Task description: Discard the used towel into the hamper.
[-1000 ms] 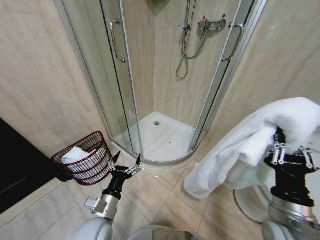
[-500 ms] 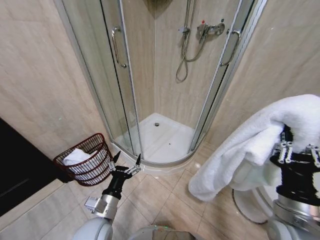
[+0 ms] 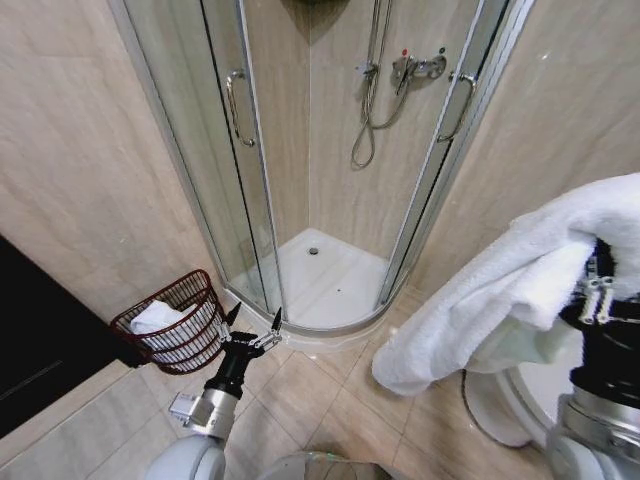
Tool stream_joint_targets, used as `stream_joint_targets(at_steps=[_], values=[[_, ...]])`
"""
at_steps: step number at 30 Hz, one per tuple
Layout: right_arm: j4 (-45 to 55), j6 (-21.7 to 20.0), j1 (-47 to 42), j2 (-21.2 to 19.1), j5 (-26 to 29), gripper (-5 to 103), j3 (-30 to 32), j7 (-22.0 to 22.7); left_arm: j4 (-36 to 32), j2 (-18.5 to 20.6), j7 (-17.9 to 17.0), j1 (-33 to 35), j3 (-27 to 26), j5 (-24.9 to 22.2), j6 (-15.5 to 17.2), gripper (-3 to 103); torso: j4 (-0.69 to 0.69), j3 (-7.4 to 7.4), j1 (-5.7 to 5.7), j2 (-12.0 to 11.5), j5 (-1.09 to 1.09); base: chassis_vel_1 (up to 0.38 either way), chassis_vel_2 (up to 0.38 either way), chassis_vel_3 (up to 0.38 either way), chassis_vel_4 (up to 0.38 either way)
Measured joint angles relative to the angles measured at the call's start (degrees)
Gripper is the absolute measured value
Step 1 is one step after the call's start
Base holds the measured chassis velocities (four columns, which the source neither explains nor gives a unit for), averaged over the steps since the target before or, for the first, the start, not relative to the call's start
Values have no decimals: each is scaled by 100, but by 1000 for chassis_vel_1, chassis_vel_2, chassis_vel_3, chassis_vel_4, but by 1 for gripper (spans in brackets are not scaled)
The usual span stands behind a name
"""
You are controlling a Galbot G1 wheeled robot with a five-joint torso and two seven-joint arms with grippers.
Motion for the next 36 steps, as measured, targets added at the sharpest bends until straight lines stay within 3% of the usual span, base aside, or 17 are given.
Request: stream_joint_targets(at_steps=[36], values=[[-1, 65, 38, -147, 128, 20, 42, -81, 0, 0, 0, 0, 0, 0, 0, 100, 0, 512, 368, 880, 0, 0, 0, 0, 0]])
